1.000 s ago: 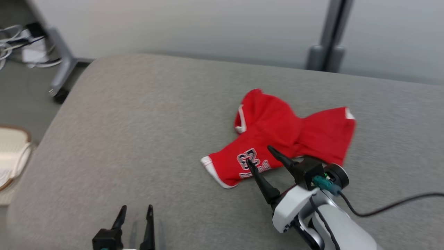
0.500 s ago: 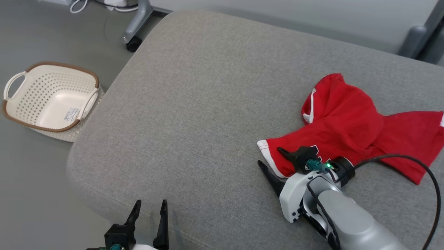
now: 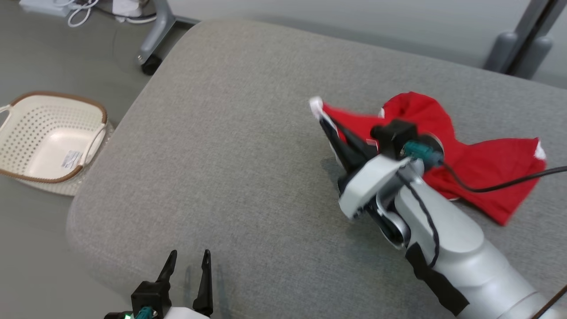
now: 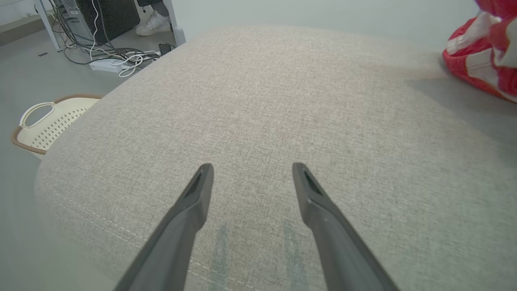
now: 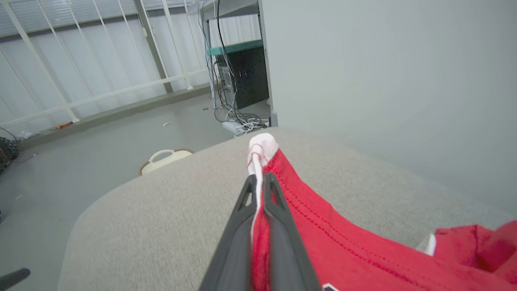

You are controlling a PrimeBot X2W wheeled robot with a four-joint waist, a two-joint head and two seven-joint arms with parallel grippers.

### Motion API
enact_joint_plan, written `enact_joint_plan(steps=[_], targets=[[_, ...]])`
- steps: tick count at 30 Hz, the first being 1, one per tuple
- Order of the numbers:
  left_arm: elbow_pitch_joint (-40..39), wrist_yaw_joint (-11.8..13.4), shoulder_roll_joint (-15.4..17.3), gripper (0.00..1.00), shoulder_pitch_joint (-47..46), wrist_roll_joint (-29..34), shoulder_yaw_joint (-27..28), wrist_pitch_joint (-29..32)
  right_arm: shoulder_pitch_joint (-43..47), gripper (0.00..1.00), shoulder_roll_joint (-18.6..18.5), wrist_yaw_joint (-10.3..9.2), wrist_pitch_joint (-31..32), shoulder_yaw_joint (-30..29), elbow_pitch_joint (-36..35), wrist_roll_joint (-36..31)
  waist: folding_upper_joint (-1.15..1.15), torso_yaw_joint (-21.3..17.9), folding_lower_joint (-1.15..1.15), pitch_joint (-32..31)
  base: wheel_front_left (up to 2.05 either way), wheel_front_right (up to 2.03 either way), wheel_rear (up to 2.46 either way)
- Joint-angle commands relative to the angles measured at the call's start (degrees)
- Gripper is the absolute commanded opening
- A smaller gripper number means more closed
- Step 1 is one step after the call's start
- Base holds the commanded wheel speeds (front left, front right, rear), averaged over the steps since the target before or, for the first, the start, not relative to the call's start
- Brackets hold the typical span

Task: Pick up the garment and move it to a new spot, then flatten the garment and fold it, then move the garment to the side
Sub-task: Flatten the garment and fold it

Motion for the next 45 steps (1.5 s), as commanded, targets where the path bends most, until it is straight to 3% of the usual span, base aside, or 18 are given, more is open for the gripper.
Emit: enact_joint_plan(steps=[1,8,13,24,26,27,28,35,45], targets=[[0.07,-0.28,0.28,1.0,0.07,0.36,0.31,-0.25,-0.25,0.0,-0.28,-0.01,-0.33,-0.54,-0.96,0.43,0.0,-1.71,0.0,-1.7,0.0,0.0,0.0],[1.7,-1.53,0.27,1.0,1.28,2.15,2.43,-0.25,2.0,0.0,-0.29,-0.01,-0.3,-8.96,-21.15,9.28,0.0,-7.66,0.0,-6.24,0.0,0.0,0.0],[2.5,-2.3,0.27,1.0,1.89,2.35,2.92,-0.25,6.05,0.0,-0.36,-0.01,-0.3,-17.98,-27.47,12.58,0.0,-11.28,0.0,-7.77,0.0,0.0,0.0],[2.23,-2.44,0.26,1.0,0.64,1.99,2.57,-0.25,21.48,0.0,-0.29,-0.01,-0.19,-37.85,-10.86,-0.77,0.0,-15.39,0.0,-6.93,0.0,0.0,0.0],[2.07,-2.47,0.26,1.0,0.4,2.24,2.5,-0.25,23.24,0.27,-0.24,0.0,-0.19,-40.05,-7.27,-3.63,0.0,-15.91,0.0,-6.57,0.0,0.0,0.0],[2.03,-2.56,0.26,1.0,0.29,2.39,2.5,-0.25,23.79,0.76,-0.3,-0.01,-0.19,-41.22,-5.37,-4.58,0.0,-16.14,0.0,-6.49,0.0,0.0,0.0],[1.97,-2.73,0.26,1.0,0.12,2.46,2.51,-0.25,23.99,1.0,-0.37,-0.01,-0.2,-42.56,-4.15,-4.98,0.0,-16.42,0.0,-6.45,0.0,0.0,0.0],[2.07,-3.88,0.26,1.0,-0.72,3.16,1.67,-0.25,26.55,1.0,-0.35,-0.01,-0.2,-49.02,-6.12,-11.13,0.0,-19.76,0.0,-6.95,0.0,0.0,0.0],[2.75,-5.5,0.26,1.0,-2.37,1.55,-1.86,-0.25,31.62,1.0,-0.32,-0.01,-0.2,-49.63,-14.13,-15.59,0.0,-26.5,0.0,-6.48,0.0,0.0,0.0]])
